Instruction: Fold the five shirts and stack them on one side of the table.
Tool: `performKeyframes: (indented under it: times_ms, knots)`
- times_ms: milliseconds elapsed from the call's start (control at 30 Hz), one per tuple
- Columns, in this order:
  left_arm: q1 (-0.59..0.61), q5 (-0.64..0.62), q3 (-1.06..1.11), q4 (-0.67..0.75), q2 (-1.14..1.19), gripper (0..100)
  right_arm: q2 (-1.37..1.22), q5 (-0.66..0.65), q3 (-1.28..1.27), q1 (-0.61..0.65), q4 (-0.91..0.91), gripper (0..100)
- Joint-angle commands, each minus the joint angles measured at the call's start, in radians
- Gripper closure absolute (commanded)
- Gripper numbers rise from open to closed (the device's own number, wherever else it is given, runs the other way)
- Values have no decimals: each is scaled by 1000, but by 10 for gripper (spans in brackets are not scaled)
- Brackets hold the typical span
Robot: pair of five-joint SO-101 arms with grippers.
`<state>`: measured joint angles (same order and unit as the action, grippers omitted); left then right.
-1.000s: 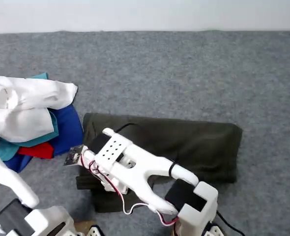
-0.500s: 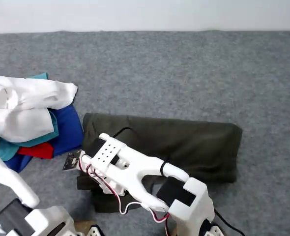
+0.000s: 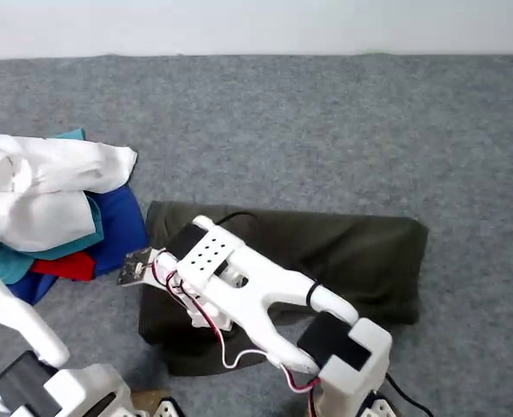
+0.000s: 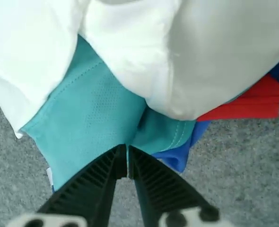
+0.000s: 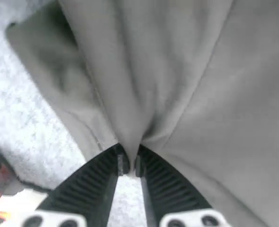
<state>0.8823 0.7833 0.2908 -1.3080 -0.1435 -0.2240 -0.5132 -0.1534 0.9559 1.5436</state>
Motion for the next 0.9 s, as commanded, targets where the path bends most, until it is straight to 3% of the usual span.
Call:
performKeyframes:
  times_ms: [0,333,867]
  knots:
    - [-2,9,-12,18,-5,986,90,-31,14,-19,76,975]
    - [-2,9,-12,18,-11,986,163,-106,11,-19,239,975]
    - [-31,9,-12,18,-6,986,308,-152,-75,-39,248,975]
